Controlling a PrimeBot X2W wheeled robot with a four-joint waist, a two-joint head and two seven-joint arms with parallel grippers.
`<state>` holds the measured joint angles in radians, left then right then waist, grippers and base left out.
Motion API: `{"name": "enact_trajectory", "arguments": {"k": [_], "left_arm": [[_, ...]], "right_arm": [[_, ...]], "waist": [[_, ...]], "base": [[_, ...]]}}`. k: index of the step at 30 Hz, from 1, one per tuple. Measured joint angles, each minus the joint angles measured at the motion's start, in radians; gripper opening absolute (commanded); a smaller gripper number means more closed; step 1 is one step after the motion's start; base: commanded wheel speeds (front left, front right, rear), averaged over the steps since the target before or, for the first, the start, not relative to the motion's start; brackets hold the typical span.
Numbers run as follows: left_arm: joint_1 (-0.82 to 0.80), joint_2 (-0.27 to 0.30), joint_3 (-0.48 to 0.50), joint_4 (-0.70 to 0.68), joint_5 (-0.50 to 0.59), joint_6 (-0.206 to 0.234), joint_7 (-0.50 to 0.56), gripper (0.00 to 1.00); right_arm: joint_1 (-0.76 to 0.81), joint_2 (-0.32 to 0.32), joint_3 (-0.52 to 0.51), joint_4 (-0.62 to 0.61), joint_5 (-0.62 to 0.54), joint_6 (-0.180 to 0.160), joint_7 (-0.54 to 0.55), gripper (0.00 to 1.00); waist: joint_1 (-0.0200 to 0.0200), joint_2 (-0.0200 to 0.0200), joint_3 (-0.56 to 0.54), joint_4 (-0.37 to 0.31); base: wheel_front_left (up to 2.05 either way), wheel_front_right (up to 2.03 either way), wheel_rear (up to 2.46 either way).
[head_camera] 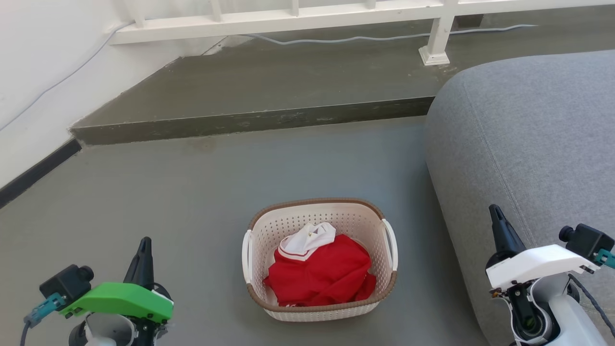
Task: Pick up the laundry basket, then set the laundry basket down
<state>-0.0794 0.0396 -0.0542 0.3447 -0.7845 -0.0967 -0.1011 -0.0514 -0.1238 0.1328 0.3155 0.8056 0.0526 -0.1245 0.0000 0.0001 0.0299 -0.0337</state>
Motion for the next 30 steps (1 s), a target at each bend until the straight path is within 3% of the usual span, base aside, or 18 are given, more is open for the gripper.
{"name": "enact_trajectory", "arguments": {"k": [30], "left_arm": [[0.000,-0.002,0.062,-0.029,-0.351,-0.010,0.100,0.00]], "right_arm": [[-0.002,0.033,-0.115,-0.012,0.353,0.030,0.102,0.00]], "waist": [[0.0000,0.0000,-0.012,0.015]], "base": [[0.00,0.00,0.00]]}}
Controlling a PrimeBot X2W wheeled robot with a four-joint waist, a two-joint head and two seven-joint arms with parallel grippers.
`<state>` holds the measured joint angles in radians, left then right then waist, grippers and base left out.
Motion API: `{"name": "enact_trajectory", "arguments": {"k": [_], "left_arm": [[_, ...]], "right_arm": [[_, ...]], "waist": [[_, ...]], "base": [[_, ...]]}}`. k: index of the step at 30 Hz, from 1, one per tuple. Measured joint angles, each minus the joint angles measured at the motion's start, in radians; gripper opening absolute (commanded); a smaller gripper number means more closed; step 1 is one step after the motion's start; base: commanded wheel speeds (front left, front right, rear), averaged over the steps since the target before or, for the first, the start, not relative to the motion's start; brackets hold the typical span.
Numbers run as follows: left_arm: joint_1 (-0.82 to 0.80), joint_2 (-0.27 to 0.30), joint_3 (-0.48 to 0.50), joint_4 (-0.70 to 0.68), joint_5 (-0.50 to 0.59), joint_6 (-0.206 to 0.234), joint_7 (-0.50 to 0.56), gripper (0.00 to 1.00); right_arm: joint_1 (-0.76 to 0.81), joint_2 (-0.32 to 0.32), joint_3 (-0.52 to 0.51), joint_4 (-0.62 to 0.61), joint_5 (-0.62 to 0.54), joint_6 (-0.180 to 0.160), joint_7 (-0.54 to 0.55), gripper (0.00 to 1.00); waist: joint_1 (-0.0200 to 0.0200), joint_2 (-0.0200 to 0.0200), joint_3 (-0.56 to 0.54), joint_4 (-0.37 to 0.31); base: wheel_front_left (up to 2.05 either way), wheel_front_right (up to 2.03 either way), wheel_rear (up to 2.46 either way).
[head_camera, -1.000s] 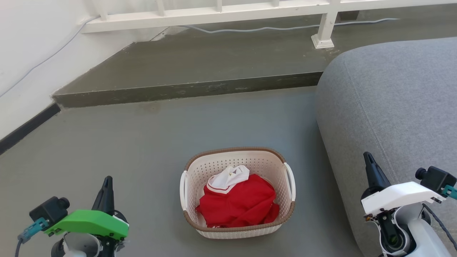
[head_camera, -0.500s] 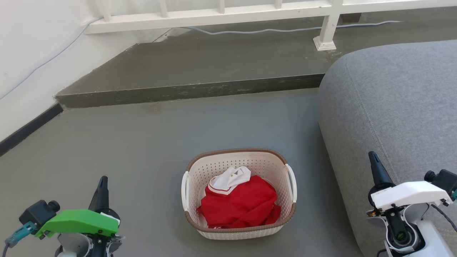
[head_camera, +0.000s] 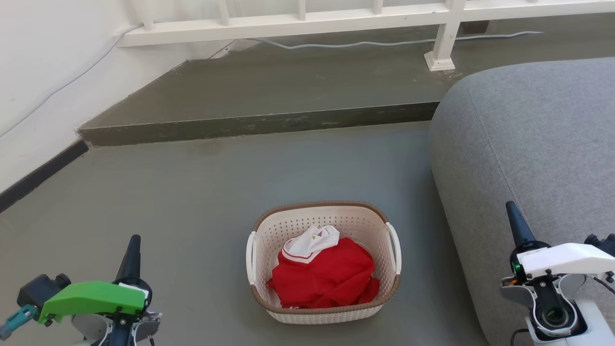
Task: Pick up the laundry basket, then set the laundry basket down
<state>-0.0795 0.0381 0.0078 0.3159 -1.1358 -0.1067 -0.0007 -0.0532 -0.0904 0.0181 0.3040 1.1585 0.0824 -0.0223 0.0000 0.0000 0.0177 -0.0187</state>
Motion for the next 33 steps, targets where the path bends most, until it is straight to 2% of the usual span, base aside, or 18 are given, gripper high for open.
{"name": "enact_trajectory", "arguments": {"k": [33], "left_arm": [[0.000,-0.001,0.075,-0.030,-0.422,-0.013,0.111,0.00]], "right_arm": [[-0.002,0.043,-0.135,-0.016,0.408,0.032,0.113,0.00]], "waist": [[0.0000,0.0000,-0.014,0.018]], "base": [[0.00,0.00,0.00]]}}
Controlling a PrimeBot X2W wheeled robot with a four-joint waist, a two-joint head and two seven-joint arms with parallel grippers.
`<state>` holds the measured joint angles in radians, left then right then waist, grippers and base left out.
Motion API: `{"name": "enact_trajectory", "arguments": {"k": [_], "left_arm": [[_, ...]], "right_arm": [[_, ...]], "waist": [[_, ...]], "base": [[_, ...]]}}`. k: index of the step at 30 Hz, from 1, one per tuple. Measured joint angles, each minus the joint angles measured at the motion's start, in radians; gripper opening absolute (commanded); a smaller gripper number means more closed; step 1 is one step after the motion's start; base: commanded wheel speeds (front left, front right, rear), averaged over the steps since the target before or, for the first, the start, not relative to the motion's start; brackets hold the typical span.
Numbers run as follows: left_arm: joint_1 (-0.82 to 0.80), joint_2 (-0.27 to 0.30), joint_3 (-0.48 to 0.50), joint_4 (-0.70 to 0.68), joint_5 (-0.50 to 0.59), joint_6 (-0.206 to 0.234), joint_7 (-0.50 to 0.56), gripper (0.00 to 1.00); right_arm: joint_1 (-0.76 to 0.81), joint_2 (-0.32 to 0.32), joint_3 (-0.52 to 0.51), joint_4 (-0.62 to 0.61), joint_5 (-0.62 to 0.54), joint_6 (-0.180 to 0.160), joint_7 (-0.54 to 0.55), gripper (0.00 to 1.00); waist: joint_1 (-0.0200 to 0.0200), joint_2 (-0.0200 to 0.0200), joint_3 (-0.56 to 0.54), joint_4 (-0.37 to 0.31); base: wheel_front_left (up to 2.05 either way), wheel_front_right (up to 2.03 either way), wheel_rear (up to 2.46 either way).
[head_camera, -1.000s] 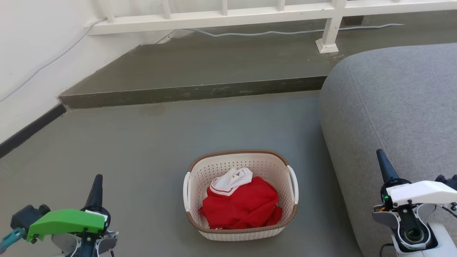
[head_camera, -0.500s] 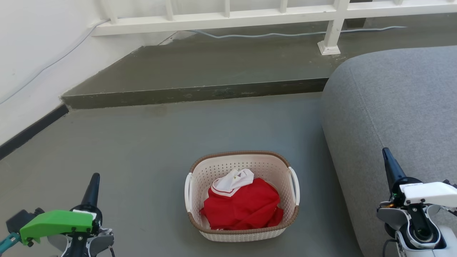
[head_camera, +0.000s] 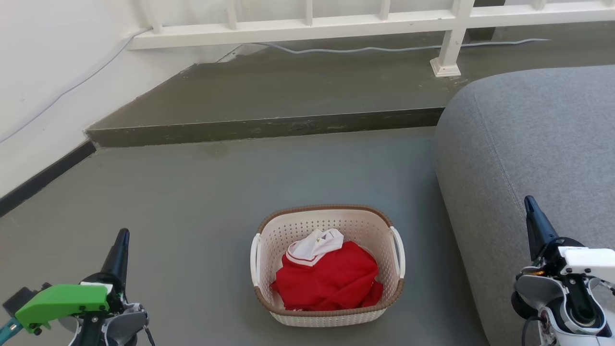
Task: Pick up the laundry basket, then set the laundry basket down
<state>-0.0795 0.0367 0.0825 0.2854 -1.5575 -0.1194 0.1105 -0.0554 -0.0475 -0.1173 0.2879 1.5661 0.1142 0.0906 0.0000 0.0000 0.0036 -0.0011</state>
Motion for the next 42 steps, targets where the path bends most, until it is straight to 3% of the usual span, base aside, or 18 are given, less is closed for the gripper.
{"name": "enact_trajectory", "arguments": {"k": [5,42], "left_arm": [[0.000,0.000,0.009,-0.002,-0.041,-0.001,0.008,0.00],[0.000,0.000,0.009,-0.005,-0.041,-0.004,0.007,0.00]], "right_arm": [[-0.002,0.007,-0.010,-0.001,0.037,0.000,0.009,0.00],[-0.003,0.007,-0.011,-0.003,0.037,0.005,0.012,0.00]], "waist": [[0.0000,0.0000,-0.001,0.001],[0.0000,0.0000,-0.001,0.001]], "base": [[0.00,0.00,0.00],[0.00,0.00,0.00]]}}
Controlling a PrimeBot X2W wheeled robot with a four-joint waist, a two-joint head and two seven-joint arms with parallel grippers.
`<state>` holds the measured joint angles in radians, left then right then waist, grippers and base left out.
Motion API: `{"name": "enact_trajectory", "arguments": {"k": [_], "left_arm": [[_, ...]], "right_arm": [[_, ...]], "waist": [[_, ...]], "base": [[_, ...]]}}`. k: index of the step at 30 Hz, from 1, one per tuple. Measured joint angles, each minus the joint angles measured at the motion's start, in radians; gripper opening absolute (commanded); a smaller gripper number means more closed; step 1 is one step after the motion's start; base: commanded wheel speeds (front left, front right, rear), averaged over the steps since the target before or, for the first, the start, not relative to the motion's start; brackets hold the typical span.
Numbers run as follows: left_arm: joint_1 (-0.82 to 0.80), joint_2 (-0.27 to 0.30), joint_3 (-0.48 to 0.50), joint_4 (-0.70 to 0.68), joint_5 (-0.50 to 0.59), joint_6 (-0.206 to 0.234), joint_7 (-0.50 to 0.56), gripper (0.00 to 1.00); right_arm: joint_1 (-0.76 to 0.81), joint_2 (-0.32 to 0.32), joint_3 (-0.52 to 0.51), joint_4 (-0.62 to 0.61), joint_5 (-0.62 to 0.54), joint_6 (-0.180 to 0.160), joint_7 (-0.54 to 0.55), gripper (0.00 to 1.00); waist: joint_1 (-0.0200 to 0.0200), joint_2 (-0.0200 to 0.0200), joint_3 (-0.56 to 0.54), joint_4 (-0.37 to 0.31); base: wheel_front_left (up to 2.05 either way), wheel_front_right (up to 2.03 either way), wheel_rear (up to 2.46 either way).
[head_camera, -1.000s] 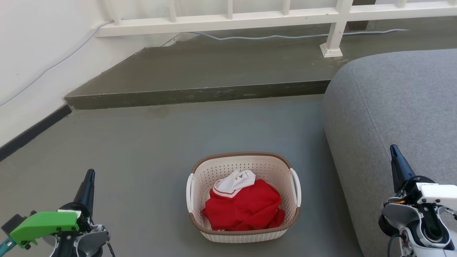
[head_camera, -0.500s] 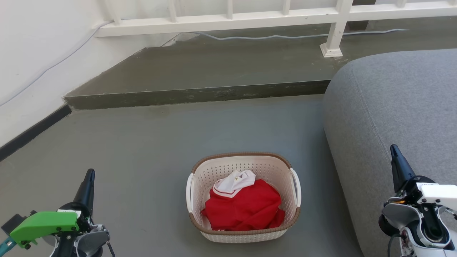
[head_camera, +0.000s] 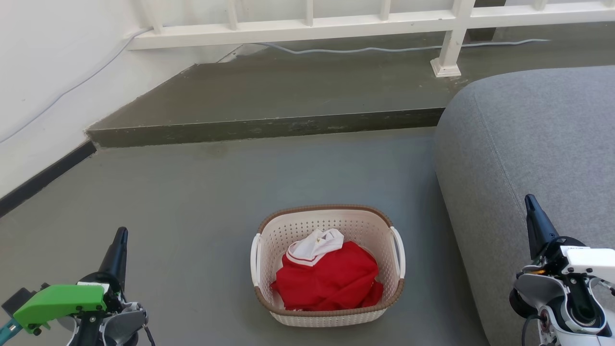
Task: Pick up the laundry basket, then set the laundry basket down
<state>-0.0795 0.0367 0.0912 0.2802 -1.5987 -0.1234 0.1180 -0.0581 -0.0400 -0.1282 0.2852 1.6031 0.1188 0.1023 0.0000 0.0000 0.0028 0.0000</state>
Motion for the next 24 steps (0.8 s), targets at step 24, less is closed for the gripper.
{"name": "enact_trajectory", "arguments": {"k": [24], "left_arm": [[0.000,0.000,0.000,-0.001,0.000,0.000,0.000,0.00]], "right_arm": [[0.000,0.000,0.000,-0.002,0.000,0.000,0.000,0.00]], "waist": [[0.0000,0.0000,0.000,0.000]], "base": [[0.00,0.00,0.00]]}}
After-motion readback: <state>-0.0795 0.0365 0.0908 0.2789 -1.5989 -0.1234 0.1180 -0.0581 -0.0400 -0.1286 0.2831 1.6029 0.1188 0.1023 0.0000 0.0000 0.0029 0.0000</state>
